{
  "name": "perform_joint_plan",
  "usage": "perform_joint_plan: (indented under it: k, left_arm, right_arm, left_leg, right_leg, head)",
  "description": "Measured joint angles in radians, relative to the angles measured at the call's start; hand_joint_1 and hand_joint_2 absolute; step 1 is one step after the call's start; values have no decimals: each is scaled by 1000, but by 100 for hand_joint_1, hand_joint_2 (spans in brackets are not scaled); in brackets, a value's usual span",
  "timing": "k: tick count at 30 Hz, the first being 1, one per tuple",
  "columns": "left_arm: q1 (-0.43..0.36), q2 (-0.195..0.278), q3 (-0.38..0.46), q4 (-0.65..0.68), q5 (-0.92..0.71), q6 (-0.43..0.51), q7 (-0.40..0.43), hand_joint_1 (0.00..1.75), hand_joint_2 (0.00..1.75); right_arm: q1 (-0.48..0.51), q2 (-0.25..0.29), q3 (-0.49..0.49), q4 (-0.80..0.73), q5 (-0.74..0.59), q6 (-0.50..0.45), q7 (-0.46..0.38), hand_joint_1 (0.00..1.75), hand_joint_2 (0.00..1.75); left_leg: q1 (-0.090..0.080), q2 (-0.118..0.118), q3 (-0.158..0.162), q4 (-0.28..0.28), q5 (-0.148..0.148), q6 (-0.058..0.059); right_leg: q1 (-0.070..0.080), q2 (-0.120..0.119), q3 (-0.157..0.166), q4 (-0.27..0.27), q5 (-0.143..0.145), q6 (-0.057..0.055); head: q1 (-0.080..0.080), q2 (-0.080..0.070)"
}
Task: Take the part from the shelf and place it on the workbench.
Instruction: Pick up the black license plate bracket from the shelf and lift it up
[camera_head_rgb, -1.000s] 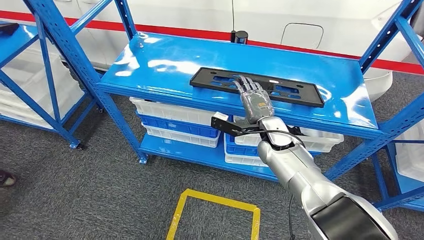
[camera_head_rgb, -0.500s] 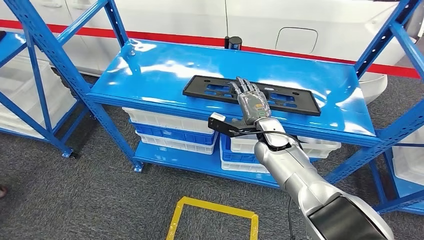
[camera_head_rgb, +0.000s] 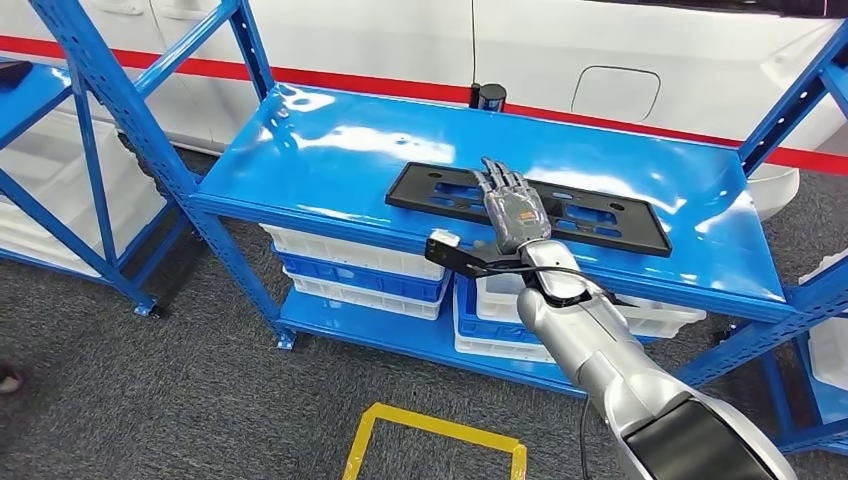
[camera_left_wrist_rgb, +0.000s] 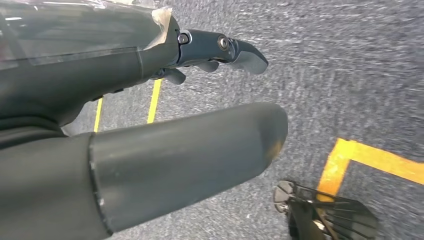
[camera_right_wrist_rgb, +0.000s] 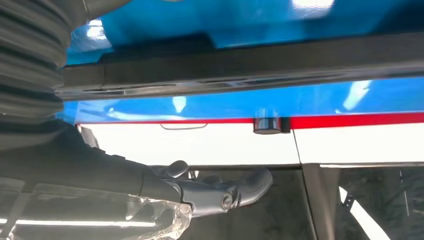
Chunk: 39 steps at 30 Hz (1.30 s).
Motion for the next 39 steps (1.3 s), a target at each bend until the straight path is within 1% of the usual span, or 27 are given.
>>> perform_joint_plan:
  k: [1, 3, 4, 5, 6, 7, 8, 9, 10, 11, 12, 13, 14, 15, 16, 17, 18, 20, 22, 23, 25, 30, 33, 37, 39]
  left_arm:
    - [-1, 0, 0, 0, 0, 0, 0, 0, 0]
    - [-1, 1, 0, 0, 0, 0, 0, 0, 0]
    - [-1, 1, 0, 0, 0, 1, 0, 0, 0]
    - [-1, 1, 0, 0, -1, 1, 0, 0, 0]
    - [-1, 1, 0, 0, -1, 1, 0, 0, 0]
    - [-1, 0, 1, 0, -1, 1, 0, 0, 0]
    - [-1, 0, 1, 0, -1, 1, 0, 0, 0]
    - [0, 0, 2, 0, -1, 1, 0, 0, 0]
    - [1, 0, 3, 0, -1, 1, 0, 0, 0]
    - [2, 1, 5, 0, -1, 2, 0, 0, 0]
    - [2, 1, 7, 0, -1, 2, 0, 0, 0]
    - [1, 1, 8, 0, -1, 2, 0, 0, 0]
    - [1, 2, 10, 0, -1, 2, 0, 0, 0]
    - [0, 2, 10, 0, -1, 2, -1, 0, 0]
    - [0, 2, 11, 0, -1, 2, -5, 0, 0]
    - [0, 2, 12, 0, 0, 2, -12, 0, 0]
    - [0, 2, 14, 0, 2, 4, -26, 0, 0]
    - [1, 0, 19, 0, 9, 20, -77, 0, 0]
    - [0, -2, 27, 0, 16, 47, -133, 0, 0]
    - [0, -4, 31, 0, 18, 60, -152, 0, 0]
    - [0, -5, 40, 0, 23, 86, -176, 0, 0]
    - [0, -10, 57, 0, 29, 123, -224, 0, 0]
    - [0, -13, 60, 0, 22, 151, -264, 0, 0]
    - [-1, -17, 64, 0, 17, 206, -312, 0, 0]
    - [-1, -19, 67, 0, 10, 219, -321, 0, 0]
  right_arm:
    - [0, 0, -1, 0, 0, 0, 0, 0, 175]
    - [-1, 1, -3, -1, 2, 1, 0, 0, 175]
    - [-2, 2, -5, -1, 2, 1, 0, 0, 175]
    - [-3, 4, -7, -2, 3, 1, 0, 0, 175]
    - [-3, 5, -8, -3, 4, 1, -1, 0, 175]
    - [-3, 6, -8, -3, 4, 1, -2, 0, 175]
    - [-1, 6, -8, -3, 4, 1, -3, 0, 175]
    - [2, 6, -8, -3, 5, 1, -4, 0, 175]
    - [4, 6, -8, -3, 5, 1, -6, 0, 175]
    - [5, 6, -8, -3, 5, 1, -8, 0, 175]
    - [5, 6, -8, -3, 5, 1, -11, 0, 175]
    - [4, 7, -8, -3, 5, 1, -13, 0, 175]
    - [3, 7, -9, -3, 5, 1, -14, 3, 175]
    - [2, 7, -9, -3, 4, 1, -15, 40, 175]
    - [2, 7, -9, -3, 4, 1, -16, 79, 175]
    - [2, 7, -9, -3, 4, 1, -16, 123, 175]
    - [2, 7, -10, -3, 3, 1, -16, 163, 175]
    - [3, 4, -13, -2, 2, 2, -18, 175, 175]
    - [5, 0, -18, -2, 0, 2, -23, 170, 175]
    - [6, -2, -21, -2, -1, 2, -27, 164, 175]
    - [7, -6, -27, -3, -2, 2, -35, 154, 175]
    - [6, -15, -38, -3, -4, 2, -39, 145, 175]
    - [4, -21, -43, -7, -7, -1, -42, 146, 175]
    - [3, -31, -53, -12, -11, -4, -54, 149, 175]
    - [3, -36, -57, -16, -14, -7, -62, 150, 175]
  left_leg:
    - [0, 1, 2, 1, -5, -5]
    - [4, 4, 3, 4, -14, -17]
    - [6, 5, -3, 21, -25, -22]
    - [8, 6, -20, 58, -44, -28]
    - [10, 7, -51, 117, -70, -33]
    - [12, 7, -91, 188, -97, -38]
    - [14, 7, -133, 252, -115, -42]
    - [15, 7, -164, 289, -115, -43]
    - [15, 7, -177, 288, -93, -43]
    - [15, 7, -169, 247, -54, -41]
    - [14, 7, -145, 179, -6, -37]
    - [12, 7, -115, 109, 30, -32]
    - [10, 7, -89, 54, 52, -26]
    - [7, 7, -73, 22, 61, -20]
    - [3, 6, -66, 11, 57, -14]
    - [2, 6, -64, 8, 58, -11]
    - [1, 6, -63, 6, 60, -10]
    - [-2, 4, -62, 2, 63, -10]
    - [-9, 2, -62, 2, 61, -9]
    - [-12, 1, -62, 2, 60, -6]
    - [-16, 1, -62, 2, 58, -2]
    - [-19, 1, -62, 2, 58, 4]
    - [-19, 1, -61, 3, 58, 6]
    - [-19, 1, -60, 3, 58, 6]
    - [-18, 1, -59, 3, 58, 7]
  right_leg:
    - [1, 1, 3, -2, -1, -9]
    - [-4, 4, 9, -6, -3, -25]
    - [-7, 5, 14, -8, -5, -32]
    - [-10, 6, 20, -11, -6, -39]
    - [-10, 6, 25, -11, -10, -45]
    - [-10, 6, 29, -11, -14, -50]
    - [-8, 6, 32, -11, -18, -52]
    - [-7, 7, 36, -11, -22, -53]
    - [-7, 8, 42, -11, -27, -52]
    - [-6, 9, 48, -11, -32, -51]
    - [-6, 10, 56, -11, -38, -48]
    - [-4, 11, 64, -11, -43, -45]
    - [-2, 11, 68, -11, -48, -40]
    - [0, 12, 70, -11, -52, -36]
    - [2, 12, 70, -12, -54, -30]
    - [2, 12, 70, -12, -55, -27]
    - [3, 12, 71, -12, -56, -27]
    - [8, 11, 73, -13, -57, -28]
    - [9, 10, 73, -15, -58, -27]
    - [10, 10, 74, -16, -59, -26]
    - [8, 10, 74, -18, -59, -23]
    - [5, 10, 74, -22, -58, -18]
    - [3, 10, 75, -22, -57, -12]
    - [-1, 10, 74, -23, -57, -12]
    - [-1, 10, 74, -22, -57, -12]
  head:
    - [0, 0]
    - [-1, 0]
    - [-3, 0]
    - [-6, 0]
    - [-9, 0]
    - [-13, 0]
    - [-14, 0]
    - [-14, 0]
    - [-15, 0]
    - [-15, 0]
    - [-15, 0]
    - [-15, 0]
    - [-15, 0]
    - [-14, 0]
    - [-14, 0]
    - [-14, 0]
    - [-14, 0]
    - [-12, 0]
    - [-10, 0]
    - [-10, 0]
    - [-10, 0]
    - [-10, 0]
    - [-10, 0]
    - [-10, 0]
    - [-10, 0]
